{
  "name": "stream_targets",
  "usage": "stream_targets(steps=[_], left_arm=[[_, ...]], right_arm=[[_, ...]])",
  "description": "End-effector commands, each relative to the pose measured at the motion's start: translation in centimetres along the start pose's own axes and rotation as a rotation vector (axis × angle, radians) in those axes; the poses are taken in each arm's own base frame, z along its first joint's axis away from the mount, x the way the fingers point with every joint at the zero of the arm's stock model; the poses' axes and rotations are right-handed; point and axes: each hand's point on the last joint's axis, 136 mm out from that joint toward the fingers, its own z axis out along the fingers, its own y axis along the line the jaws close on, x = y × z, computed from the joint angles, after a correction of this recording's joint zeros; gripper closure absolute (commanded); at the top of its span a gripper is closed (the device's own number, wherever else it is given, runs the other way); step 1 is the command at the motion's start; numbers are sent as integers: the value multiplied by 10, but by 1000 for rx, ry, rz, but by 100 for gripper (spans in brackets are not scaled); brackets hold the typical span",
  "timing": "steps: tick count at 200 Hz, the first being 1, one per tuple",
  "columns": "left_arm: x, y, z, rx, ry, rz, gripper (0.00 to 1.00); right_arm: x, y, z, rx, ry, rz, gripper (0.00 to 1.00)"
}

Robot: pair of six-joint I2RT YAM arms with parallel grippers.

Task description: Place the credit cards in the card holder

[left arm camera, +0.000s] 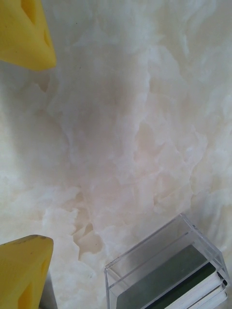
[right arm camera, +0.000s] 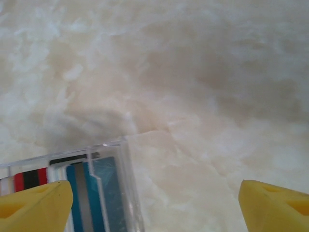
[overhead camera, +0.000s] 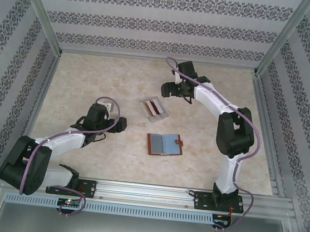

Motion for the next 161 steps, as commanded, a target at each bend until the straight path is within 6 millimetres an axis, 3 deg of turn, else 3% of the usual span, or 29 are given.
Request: stream_targets(steps=[1,33,81,161], left_arm=[[-1,3,-1,-14,-11,16,11],[-2,3,-3,-15,-17,18,11],[0,5,0,-20,-7,12,10],[-1,7,-3,-35,-16,16,10]], right_arm=[[11,32,2,-121,72,-68,12],[37,48,12,-145,141,-136,15],[68,40,24,-105,220,-187,16],[75,25,52,-34,267,-209,21]])
